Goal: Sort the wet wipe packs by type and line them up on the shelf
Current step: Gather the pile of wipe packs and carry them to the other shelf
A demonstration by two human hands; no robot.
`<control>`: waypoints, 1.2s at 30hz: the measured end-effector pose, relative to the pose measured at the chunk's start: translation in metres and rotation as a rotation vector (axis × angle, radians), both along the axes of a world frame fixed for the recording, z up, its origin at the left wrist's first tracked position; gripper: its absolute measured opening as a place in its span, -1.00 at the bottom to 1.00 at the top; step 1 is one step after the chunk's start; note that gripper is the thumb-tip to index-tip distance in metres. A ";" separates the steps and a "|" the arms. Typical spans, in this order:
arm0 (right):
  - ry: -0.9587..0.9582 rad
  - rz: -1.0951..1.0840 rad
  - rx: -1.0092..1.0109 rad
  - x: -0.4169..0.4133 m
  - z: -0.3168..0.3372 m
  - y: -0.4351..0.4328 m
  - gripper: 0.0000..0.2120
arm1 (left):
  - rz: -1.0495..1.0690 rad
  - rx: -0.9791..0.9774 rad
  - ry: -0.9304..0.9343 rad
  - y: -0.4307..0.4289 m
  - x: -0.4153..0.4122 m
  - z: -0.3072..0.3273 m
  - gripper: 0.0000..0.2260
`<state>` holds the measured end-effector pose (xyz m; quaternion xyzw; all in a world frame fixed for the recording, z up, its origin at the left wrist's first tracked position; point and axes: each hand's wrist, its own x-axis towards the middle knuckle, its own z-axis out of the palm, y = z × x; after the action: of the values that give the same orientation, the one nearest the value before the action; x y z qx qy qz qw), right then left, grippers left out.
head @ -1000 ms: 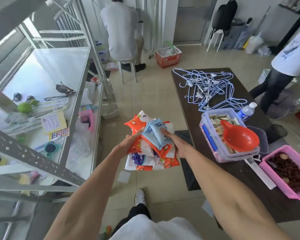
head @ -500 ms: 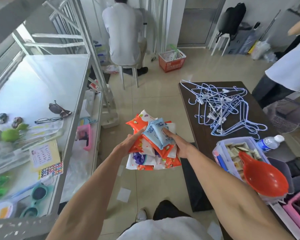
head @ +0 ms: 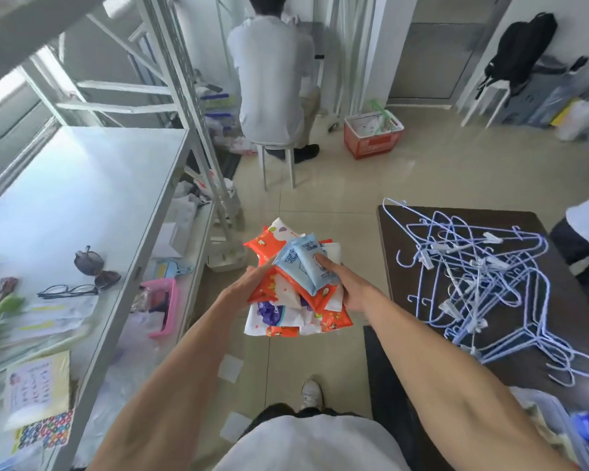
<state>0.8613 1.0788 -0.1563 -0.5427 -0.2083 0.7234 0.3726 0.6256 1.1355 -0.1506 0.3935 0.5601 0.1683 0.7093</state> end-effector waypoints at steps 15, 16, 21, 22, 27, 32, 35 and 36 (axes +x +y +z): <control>0.012 0.270 -0.014 -0.023 0.000 0.231 -0.37 | 0.210 -0.056 0.038 0.179 -0.034 -0.021 0.02; -0.001 0.276 -0.018 -0.029 0.000 0.249 -0.35 | 0.223 -0.055 0.025 0.196 -0.041 -0.029 0.15; -0.051 0.328 0.014 -0.059 0.010 0.340 -0.01 | 0.276 -0.052 -0.024 0.273 -0.066 -0.020 -0.02; -0.048 0.353 0.029 -0.067 0.013 0.357 0.03 | 0.288 -0.054 -0.035 0.286 -0.072 -0.016 -0.17; -0.009 0.484 0.068 -0.123 0.024 0.434 0.02 | 0.398 -0.017 -0.109 0.330 -0.119 0.006 -0.57; -0.045 0.764 0.091 -0.213 0.045 0.500 -0.04 | 0.634 0.054 -0.107 0.339 -0.193 0.016 -0.44; -0.060 0.929 0.109 -0.276 0.053 0.529 -0.24 | 0.800 0.066 -0.125 0.330 -0.234 0.021 -0.60; -0.066 0.981 0.115 -0.297 0.054 0.536 -0.34 | 0.862 0.080 -0.118 0.326 -0.246 0.022 -0.51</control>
<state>0.5643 1.6147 -0.1023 -0.3819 -0.4905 0.7832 0.0106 0.3794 1.4620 -0.1289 0.1406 0.6248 0.4925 0.5892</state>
